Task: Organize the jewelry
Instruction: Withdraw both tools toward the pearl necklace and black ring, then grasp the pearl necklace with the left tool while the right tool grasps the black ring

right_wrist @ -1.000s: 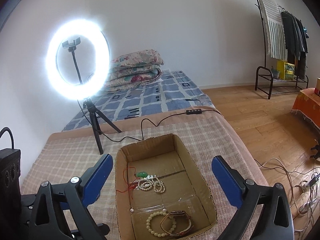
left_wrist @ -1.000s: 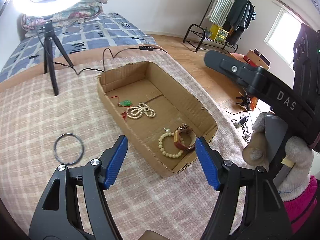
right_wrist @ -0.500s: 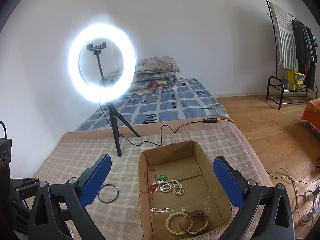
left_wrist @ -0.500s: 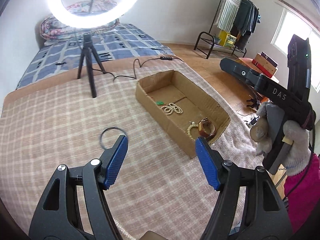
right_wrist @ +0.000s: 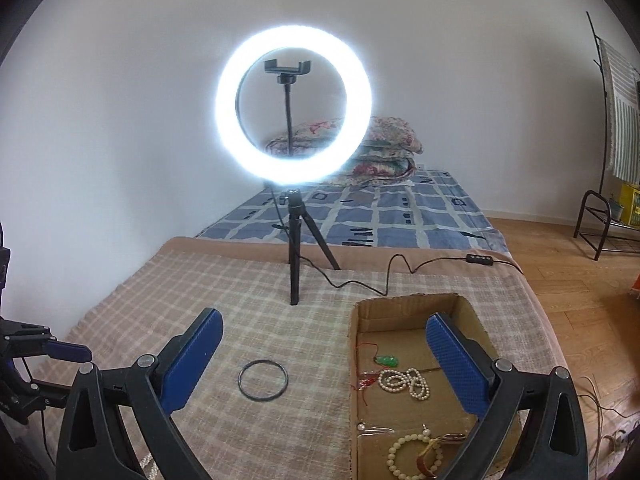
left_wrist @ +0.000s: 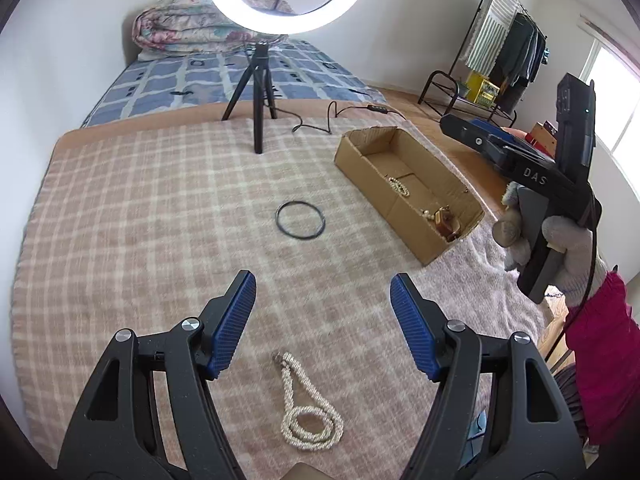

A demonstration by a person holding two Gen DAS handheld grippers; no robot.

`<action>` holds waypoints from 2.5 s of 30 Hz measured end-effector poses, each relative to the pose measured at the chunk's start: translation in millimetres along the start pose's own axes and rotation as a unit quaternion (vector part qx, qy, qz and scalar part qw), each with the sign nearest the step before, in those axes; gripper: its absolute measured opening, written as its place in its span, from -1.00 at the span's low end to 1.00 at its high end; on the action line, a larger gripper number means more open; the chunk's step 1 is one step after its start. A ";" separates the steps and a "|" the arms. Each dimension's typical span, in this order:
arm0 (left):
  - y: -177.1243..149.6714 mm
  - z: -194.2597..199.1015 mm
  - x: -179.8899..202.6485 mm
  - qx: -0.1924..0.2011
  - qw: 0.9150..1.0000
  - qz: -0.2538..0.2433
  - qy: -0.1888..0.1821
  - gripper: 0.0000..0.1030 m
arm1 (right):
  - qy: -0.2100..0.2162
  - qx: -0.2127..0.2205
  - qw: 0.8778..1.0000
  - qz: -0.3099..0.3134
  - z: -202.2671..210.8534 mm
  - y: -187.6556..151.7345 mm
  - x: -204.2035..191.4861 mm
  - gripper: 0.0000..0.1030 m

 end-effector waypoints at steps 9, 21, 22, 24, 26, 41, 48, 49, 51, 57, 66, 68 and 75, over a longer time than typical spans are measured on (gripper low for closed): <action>-52.6 -3.2 -18.1 -0.049 0.999 0.022 -0.002 0.39 | 0.038 -0.044 0.996 0.074 -31.0 -23.8 -50.2 0.90; -103.2 -42.4 -19.5 -0.134 0.991 0.027 -0.001 0.39 | 0.085 -0.153 0.975 0.140 -77.8 -70.5 -90.4 0.70; -105.2 -45.7 -18.9 -0.138 0.990 0.026 0.000 0.39 | 0.088 -0.162 0.972 0.144 -82.1 -74.8 -92.4 0.65; -109.4 -50.4 -17.5 -0.144 0.989 0.024 -0.001 0.39 | 0.094 -0.181 0.967 0.150 -90.9 -83.1 -96.3 0.56; -112.9 -55.6 -18.1 -0.151 0.988 0.029 -0.003 0.39 | 0.099 -0.196 0.962 0.160 -98.5 -91.3 -101.1 0.53; -129.2 -88.0 -22.1 -0.183 0.983 0.028 0.013 0.39 | 0.102 -0.240 0.951 0.165 -148.8 -109.7 -114.6 0.14; -126.7 -95.2 -26.7 -0.181 0.983 0.032 0.014 0.39 | 0.092 -0.254 0.947 0.176 -167.7 -118.5 -117.6 0.07; -126.4 -97.0 -26.3 -0.182 0.983 0.031 0.016 0.39 | 0.092 -0.255 0.946 0.176 -170.0 -119.1 -117.9 0.05; -126.0 -100.0 -25.4 -0.182 0.983 0.028 0.020 0.39 | 0.093 -0.256 0.946 0.174 -172.8 -119.1 -118.5 0.05; -118.9 -116.6 -14.6 -0.167 0.985 0.019 0.042 0.28 | 0.092 -0.264 0.946 0.164 -178.6 -119.7 -120.8 -0.08; -108.6 -129.4 -3.0 -0.148 0.987 -0.008 0.063 -0.68 | 0.090 -0.267 0.945 0.166 -179.1 -118.4 -122.3 -0.65; -106.4 -128.6 -6.1 -0.147 0.987 -0.006 0.061 -0.72 | 0.085 -0.267 0.945 0.171 -178.8 -118.1 -122.1 -0.77; -101.2 -122.2 -19.5 -0.141 0.989 0.015 0.039 -0.88 | 0.080 -0.271 0.945 0.163 -174.4 -114.9 -118.3 -0.97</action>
Point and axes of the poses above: each gripper's, at about its wrist camera, not at the fingertips, and z roughly against the way its jaws point, x to its right, y to its top, the point moved 3 cm from there along -z, roughly the way its jaws point, and after that the axes turned 3 degrees about -y, right-handed, at the moved point
